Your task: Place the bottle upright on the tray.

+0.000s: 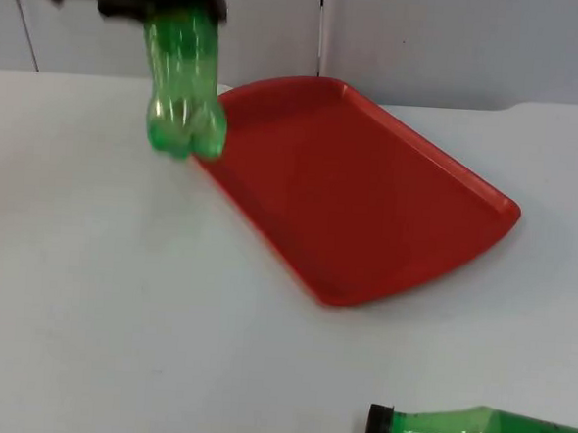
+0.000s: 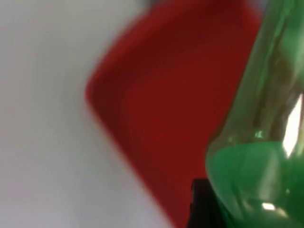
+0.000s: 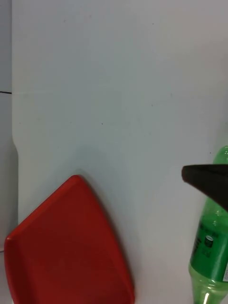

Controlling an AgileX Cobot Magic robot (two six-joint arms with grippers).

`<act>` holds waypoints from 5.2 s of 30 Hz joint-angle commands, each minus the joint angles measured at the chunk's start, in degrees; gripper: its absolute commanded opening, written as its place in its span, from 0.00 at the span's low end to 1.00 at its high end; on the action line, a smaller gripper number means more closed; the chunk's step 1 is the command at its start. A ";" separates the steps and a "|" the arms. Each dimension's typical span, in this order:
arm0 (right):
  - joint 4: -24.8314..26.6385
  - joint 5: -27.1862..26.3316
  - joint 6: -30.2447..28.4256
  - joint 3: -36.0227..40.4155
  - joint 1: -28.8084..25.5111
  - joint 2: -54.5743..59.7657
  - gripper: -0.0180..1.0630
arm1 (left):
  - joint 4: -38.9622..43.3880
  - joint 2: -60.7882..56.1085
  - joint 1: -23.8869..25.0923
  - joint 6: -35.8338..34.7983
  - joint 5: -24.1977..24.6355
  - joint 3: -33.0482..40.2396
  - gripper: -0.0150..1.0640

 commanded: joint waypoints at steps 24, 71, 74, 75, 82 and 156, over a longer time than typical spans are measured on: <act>-0.22 -0.19 0.13 0.12 -0.38 -0.20 0.99 | 23.91 -10.69 -3.38 2.47 -43.96 0.00 0.01; -0.32 -0.19 0.13 0.12 -0.38 -0.20 0.99 | 34.08 20.75 -3.27 -3.15 -71.75 0.00 0.01; -0.32 -0.19 0.13 0.12 -0.38 -0.20 0.99 | 34.08 22.57 -3.27 -0.89 -72.74 0.00 0.01; -0.32 -0.19 0.13 0.12 -0.38 -0.20 0.99 | 34.08 23.56 -3.27 -0.77 -73.28 0.00 0.01; -0.32 -0.19 0.13 0.12 -0.38 -0.20 0.99 | 32.55 29.19 -3.27 -0.47 -79.37 0.00 0.01; -0.47 -0.19 -0.30 0.12 -0.38 -0.20 0.99 | 35.99 35.94 -3.27 -0.04 -83.66 0.00 0.97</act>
